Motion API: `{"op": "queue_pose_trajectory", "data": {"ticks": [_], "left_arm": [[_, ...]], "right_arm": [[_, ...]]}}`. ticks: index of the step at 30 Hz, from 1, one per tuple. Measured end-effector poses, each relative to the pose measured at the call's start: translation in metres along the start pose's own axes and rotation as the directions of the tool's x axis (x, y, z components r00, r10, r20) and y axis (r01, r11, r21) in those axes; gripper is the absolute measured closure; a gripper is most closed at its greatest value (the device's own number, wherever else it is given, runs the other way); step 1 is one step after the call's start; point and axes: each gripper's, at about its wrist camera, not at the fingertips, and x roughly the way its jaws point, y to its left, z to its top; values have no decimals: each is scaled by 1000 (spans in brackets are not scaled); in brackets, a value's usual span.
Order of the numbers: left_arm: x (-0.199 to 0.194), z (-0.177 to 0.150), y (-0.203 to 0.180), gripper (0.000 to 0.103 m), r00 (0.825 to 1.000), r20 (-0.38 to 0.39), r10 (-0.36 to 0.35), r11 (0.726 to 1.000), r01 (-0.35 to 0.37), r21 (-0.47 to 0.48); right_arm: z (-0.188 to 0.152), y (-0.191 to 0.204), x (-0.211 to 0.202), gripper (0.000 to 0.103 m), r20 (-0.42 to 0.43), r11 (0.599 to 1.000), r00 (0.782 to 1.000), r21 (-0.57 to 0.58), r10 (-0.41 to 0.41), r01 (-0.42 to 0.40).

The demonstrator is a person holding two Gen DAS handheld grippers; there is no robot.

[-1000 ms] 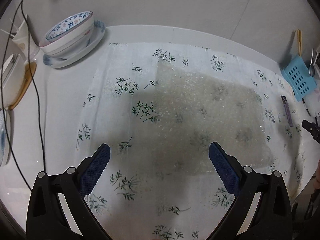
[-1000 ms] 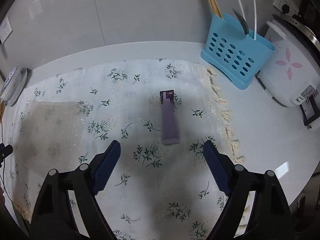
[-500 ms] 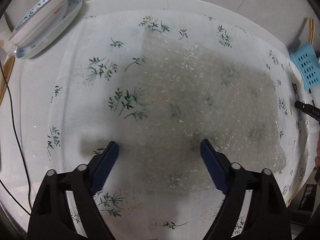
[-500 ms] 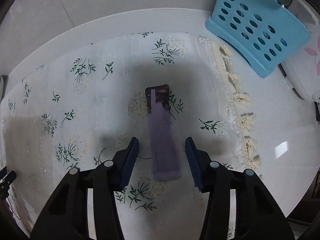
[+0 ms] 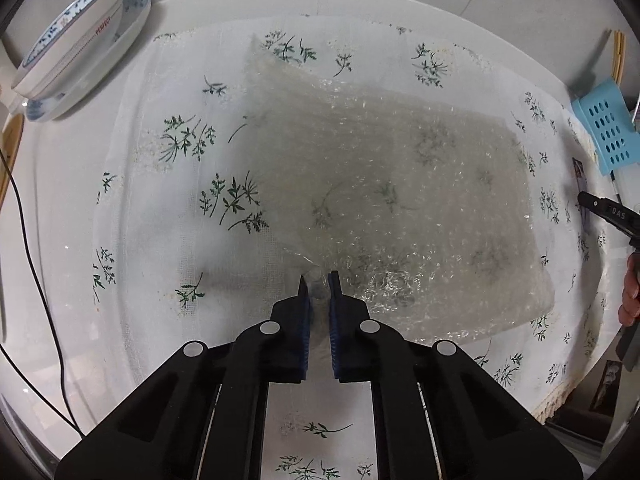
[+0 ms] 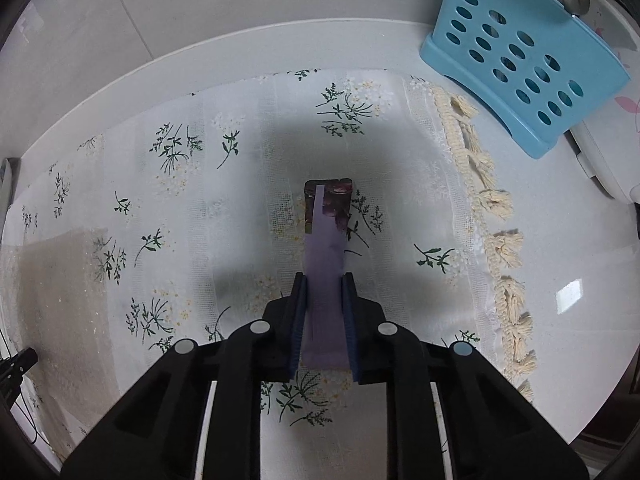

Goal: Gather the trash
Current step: 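Grasp the purple packet with the right gripper while the left grasps the bubble wrap, then lift the bubble wrap and purple packet off the counter and carry them down to the bin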

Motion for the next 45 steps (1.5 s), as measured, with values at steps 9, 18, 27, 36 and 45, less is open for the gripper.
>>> {"op": "queue_pose_trajectory", "data": {"ticks": [9, 18, 27, 36, 45], "left_arm": [[-25, -3, -4, 97, 995, 85, -58, 998, 58, 2], [-59, -9, -3, 97, 981, 165, -103, 994, 97, 41], [-114, -27, -16, 97, 953, 247, -174, 984, 156, 91], [-155, -53, -35, 97, 929, 308, -206, 977, 176, 124], [-193, -89, -55, 97, 905, 343, -251, 965, 205, 163]], "right_arm": [[-11, -5, -22, 88, 46, 1000, 999, 6, 17, -18], [-39, -11, -66, 88, 113, 999, 993, -15, 37, -36], [-71, -9, -130, 88, 221, 997, 973, -37, 74, -68], [-107, 2, -184, 88, 273, 992, 955, -62, 119, -106], [-153, 7, -228, 88, 306, 989, 942, -84, 139, -118]]}}
